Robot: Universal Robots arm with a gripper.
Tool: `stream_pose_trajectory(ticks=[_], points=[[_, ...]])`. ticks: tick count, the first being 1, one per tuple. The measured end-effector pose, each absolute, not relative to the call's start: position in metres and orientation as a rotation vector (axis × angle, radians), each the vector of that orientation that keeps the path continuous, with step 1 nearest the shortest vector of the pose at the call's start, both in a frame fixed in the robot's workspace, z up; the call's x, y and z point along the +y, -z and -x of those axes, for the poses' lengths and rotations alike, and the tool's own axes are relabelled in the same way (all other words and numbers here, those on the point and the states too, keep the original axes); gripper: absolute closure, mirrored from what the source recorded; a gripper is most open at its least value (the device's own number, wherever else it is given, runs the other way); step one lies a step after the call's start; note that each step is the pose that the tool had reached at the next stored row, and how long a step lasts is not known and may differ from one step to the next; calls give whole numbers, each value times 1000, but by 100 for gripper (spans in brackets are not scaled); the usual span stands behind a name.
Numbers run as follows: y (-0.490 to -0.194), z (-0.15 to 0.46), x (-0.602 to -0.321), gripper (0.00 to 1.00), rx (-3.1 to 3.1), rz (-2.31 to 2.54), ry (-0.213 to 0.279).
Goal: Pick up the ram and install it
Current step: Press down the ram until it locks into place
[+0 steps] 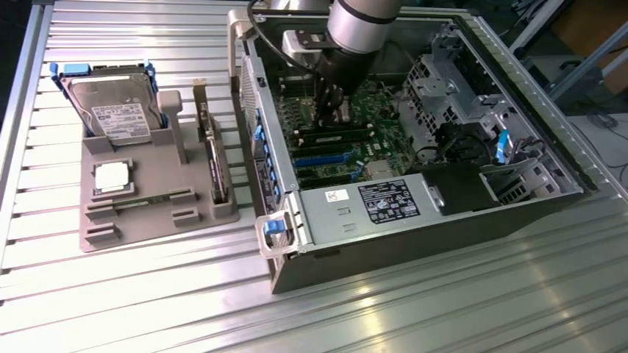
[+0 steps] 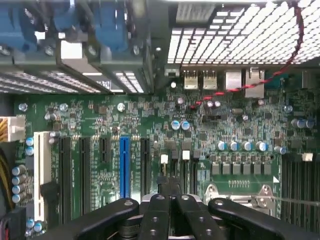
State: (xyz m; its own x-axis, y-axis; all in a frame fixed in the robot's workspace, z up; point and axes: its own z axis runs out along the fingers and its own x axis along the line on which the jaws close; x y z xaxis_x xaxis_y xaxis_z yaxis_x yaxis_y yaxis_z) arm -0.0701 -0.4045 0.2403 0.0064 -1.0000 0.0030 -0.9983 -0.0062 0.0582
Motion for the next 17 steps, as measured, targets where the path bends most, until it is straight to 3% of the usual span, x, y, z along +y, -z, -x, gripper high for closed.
stream_pose_trajectory(ticks=[13,17], points=[[-241,-63,-405,89,-2180,-2194,68],[-260,-69,-404,89,-2180,-2194,68]])
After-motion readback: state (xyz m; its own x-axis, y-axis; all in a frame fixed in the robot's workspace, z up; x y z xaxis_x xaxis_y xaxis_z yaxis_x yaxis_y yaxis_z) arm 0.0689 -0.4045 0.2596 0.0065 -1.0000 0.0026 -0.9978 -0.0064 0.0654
